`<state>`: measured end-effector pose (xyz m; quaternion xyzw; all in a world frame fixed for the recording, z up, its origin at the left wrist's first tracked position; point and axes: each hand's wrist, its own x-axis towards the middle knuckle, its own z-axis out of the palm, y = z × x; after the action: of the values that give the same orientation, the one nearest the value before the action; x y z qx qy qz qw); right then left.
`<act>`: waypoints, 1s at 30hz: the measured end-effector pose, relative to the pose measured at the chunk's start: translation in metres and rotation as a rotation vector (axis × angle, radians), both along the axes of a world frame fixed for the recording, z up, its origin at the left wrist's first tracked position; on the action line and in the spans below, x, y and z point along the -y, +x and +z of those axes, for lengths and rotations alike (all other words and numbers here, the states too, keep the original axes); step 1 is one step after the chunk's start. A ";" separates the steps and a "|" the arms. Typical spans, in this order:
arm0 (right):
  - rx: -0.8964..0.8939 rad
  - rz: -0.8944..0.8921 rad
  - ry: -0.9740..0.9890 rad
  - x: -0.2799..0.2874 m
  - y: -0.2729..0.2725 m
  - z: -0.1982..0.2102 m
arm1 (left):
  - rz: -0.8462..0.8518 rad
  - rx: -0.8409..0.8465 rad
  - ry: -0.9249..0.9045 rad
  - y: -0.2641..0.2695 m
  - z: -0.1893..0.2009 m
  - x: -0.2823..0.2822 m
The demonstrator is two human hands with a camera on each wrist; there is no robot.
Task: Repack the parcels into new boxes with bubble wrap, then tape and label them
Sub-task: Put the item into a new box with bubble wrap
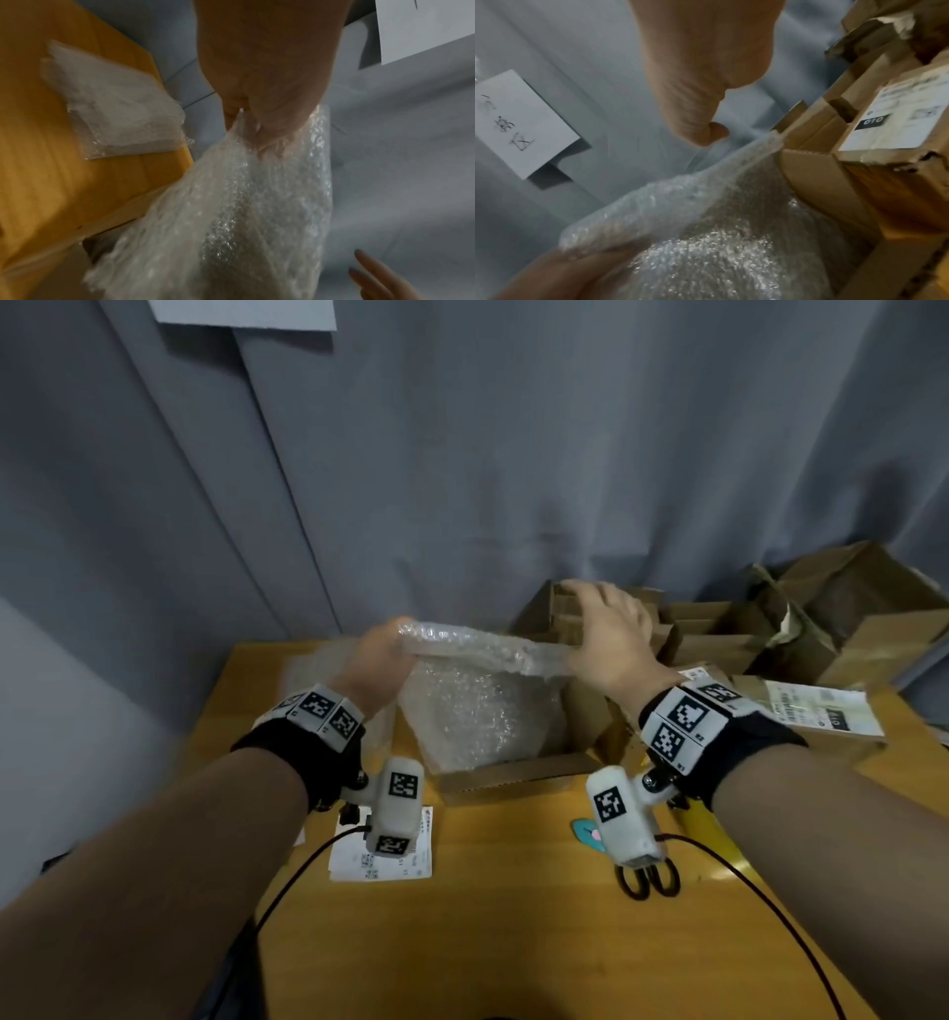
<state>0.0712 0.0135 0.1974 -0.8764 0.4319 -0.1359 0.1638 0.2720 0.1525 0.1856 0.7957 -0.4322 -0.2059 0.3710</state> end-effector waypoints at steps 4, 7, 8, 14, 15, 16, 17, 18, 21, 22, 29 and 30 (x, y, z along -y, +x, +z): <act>0.242 0.238 0.411 -0.007 0.016 0.002 | -0.108 -0.002 -0.074 0.002 0.000 -0.004; 0.220 0.332 0.517 -0.010 0.026 -0.005 | -0.236 0.037 -0.090 0.000 0.008 -0.014; 0.093 0.395 0.470 -0.011 0.028 -0.009 | -0.266 0.049 -0.078 -0.001 0.012 -0.016; -0.385 0.300 0.122 -0.009 0.042 -0.022 | -0.343 0.066 0.052 -0.006 0.028 -0.020; -0.403 0.270 0.120 -0.005 0.043 -0.022 | -0.321 0.046 0.109 -0.003 0.026 -0.020; -0.382 0.261 0.149 -0.002 0.043 -0.022 | -0.281 -0.022 0.153 -0.002 0.026 -0.020; -0.335 0.259 0.198 0.001 0.044 -0.022 | -0.241 -0.127 0.153 0.000 0.026 -0.020; -0.268 0.250 0.245 0.003 0.043 -0.021 | -0.196 -0.251 0.130 0.000 0.027 -0.021; -0.144 0.158 0.306 0.008 0.045 -0.020 | -0.112 -0.331 0.151 -0.005 0.027 -0.016; -0.148 0.138 0.300 0.008 0.045 -0.021 | -0.135 -0.212 0.196 -0.011 0.026 -0.013; -0.334 0.227 0.242 0.003 0.037 -0.041 | -0.392 0.406 0.653 -0.033 -0.027 0.019; -0.329 0.252 0.250 0.004 0.034 -0.046 | -0.399 0.421 0.719 -0.036 -0.035 0.022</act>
<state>0.1050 0.0099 0.1517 -0.9066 0.3535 0.0848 0.2142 0.2365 0.1301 0.1509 0.7995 -0.5441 -0.2443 -0.0712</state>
